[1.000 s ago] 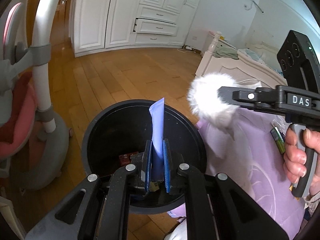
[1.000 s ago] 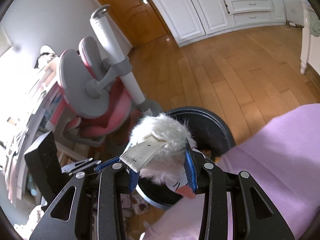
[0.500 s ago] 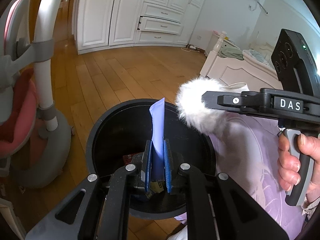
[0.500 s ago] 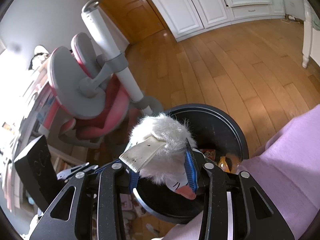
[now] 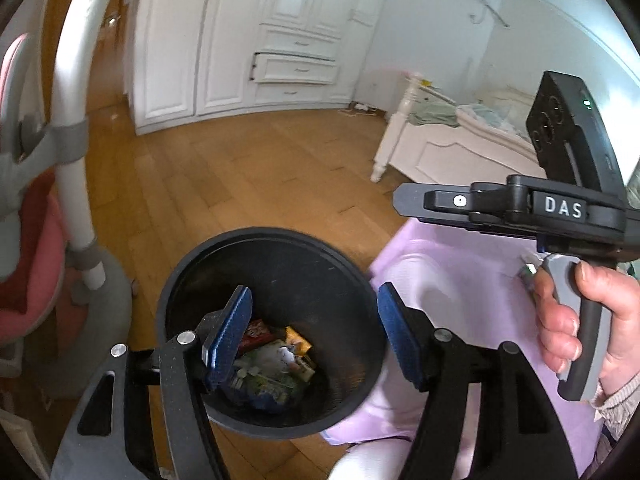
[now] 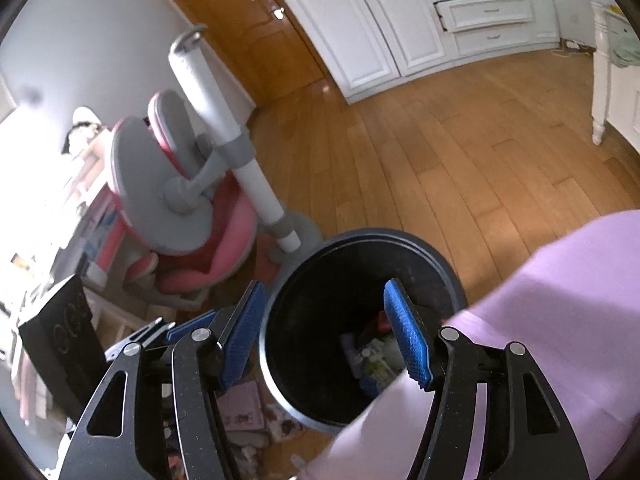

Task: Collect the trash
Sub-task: 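Grasp the red milk carton with the left tool while the right tool grasps the yellow snack bag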

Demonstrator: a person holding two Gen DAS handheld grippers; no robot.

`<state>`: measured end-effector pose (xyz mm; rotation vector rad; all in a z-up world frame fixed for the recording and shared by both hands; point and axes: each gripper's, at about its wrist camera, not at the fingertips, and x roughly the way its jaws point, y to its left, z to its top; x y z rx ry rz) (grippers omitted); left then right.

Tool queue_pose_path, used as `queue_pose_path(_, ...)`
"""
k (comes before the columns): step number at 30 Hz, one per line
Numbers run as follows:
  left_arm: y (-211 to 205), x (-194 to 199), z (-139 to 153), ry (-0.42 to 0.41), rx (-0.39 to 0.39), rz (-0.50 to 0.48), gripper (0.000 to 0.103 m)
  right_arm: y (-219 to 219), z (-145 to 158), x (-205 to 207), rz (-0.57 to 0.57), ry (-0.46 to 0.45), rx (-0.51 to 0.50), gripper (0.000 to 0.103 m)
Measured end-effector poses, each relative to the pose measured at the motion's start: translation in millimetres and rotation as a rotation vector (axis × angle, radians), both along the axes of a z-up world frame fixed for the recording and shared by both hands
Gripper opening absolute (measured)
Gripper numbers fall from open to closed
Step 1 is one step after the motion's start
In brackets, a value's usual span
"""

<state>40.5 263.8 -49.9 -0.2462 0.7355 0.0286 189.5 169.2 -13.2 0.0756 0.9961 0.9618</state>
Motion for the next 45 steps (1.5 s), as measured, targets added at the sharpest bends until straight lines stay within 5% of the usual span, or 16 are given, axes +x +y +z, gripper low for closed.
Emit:
queue_pose_path(23, -187.8, 25.4, 17.5, -0.031, -0.051, -0.414, 0.066, -237.7, 40.6, -19.0, -0.243, -0.051, 0.069, 0.062)
queue_pose_path(34, -249.3, 44.2, -5.6, 0.057, -0.116, -0.564, 0.066, -336.2, 28.6, -59.0, -0.337, -0.085, -0.016, 0.062)
queue_pose_path(36, -254.6, 46.7, -8.1, 0.071, -0.120, -0.579, 0.066, -355.5, 23.7, -71.1, -0.367, -0.082, -0.026, 0.069)
queue_pose_path(45, -265.1, 58.3, -22.5, 0.122, -0.110, -0.585, 0.066, -415.2, -13.9, -125.8, -0.450, 0.040, -0.055, 0.069)
